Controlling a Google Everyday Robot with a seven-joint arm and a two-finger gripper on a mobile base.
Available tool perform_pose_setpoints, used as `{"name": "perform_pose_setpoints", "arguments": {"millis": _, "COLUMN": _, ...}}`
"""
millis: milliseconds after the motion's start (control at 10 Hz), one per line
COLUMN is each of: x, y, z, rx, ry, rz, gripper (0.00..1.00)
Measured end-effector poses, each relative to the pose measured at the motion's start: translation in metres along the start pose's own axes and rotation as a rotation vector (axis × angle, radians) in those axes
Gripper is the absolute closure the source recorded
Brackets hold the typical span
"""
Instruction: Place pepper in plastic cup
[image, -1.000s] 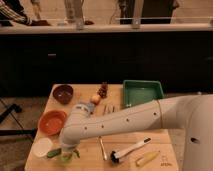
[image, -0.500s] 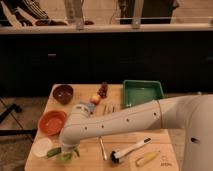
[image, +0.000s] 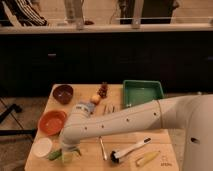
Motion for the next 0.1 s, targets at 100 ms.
{"name": "perform_pose_setpoints", "arguments": {"millis": 100, "x": 0.0000, "y": 0.0000, "z": 0.0000, "rx": 0.000, "ry": 0.000, "rz": 0.000, "gripper": 0.20}}
